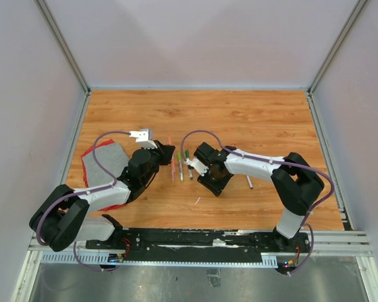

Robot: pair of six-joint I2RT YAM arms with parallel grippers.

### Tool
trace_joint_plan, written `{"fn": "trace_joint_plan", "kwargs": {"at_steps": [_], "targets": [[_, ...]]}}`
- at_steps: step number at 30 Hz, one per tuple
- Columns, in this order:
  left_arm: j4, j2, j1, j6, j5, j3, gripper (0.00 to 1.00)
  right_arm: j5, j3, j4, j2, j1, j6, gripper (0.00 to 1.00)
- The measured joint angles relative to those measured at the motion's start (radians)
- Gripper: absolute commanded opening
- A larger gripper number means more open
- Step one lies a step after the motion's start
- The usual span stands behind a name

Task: Insert the pens into the pen caps
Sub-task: Place the pen cap at the center of the board.

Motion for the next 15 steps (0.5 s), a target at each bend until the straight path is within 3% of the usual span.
{"fn": "trace_joint_plan", "kwargs": {"at_steps": [7,15], "targets": [[0.000,0.000,0.000,-0.003,-0.006,0.000,0.01,0.000,0.000,-0.004,0.036,0.006,-0.022,0.56],[0.000,0.000,0.000,-0.003,-0.009,0.000,0.00,0.002,-0.008,0.007,0.012,0.006,-0.015,0.63]]}}
